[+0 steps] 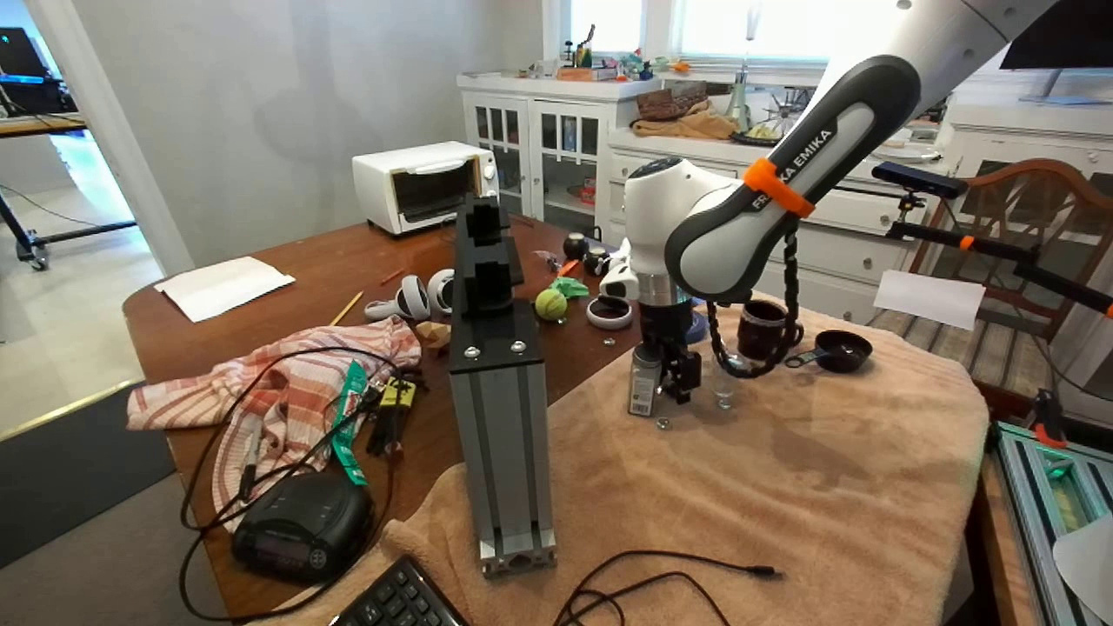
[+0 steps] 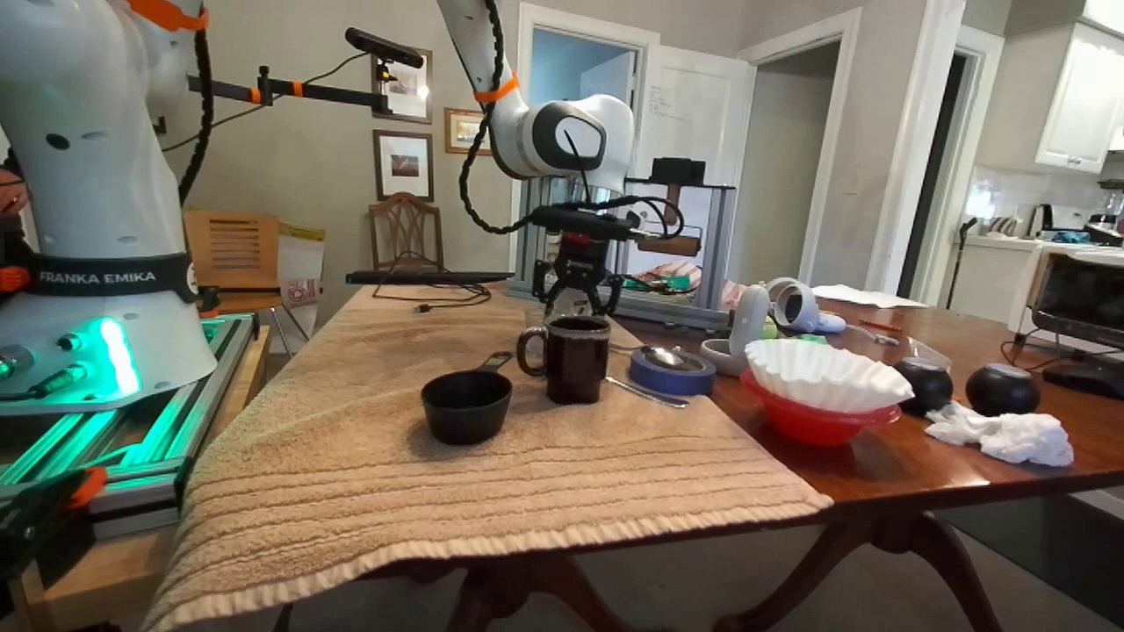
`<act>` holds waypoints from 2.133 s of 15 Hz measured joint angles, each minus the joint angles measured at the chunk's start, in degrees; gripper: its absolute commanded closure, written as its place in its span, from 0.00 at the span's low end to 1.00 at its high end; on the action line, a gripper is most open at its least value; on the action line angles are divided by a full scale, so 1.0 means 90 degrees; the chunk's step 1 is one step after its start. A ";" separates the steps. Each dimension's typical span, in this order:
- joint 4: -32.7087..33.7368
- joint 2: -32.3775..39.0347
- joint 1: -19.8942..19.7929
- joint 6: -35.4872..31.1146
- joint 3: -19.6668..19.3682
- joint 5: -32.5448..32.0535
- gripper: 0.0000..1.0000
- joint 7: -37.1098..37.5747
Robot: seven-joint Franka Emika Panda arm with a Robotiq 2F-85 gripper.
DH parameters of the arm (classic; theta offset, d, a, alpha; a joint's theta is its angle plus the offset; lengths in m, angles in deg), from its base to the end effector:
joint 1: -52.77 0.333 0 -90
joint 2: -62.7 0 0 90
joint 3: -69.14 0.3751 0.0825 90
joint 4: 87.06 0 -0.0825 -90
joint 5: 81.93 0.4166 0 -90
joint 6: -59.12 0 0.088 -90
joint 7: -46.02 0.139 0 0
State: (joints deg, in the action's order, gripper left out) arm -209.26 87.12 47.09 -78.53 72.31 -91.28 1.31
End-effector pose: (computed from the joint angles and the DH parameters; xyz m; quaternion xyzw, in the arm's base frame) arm 0.5932 -0.0303 0.1874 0.9051 0.4165 -0.0860 0.0044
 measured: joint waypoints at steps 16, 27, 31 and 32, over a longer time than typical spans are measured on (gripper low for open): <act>0.0407 0.0404 -0.0003 0.0125 -0.0133 -0.0070 0.81 0.0095; 0.0421 0.0400 -0.0001 0.0272 -0.0185 -0.0140 0.09 0.0096; 0.0418 0.0444 -0.0016 0.0272 -0.0300 -0.0434 0.12 0.0006; 0.0418 0.0448 -0.0017 0.0272 -0.0316 -0.0493 0.12 -0.0021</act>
State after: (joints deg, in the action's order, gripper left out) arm -205.50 91.15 46.94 -76.08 69.46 -95.71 1.13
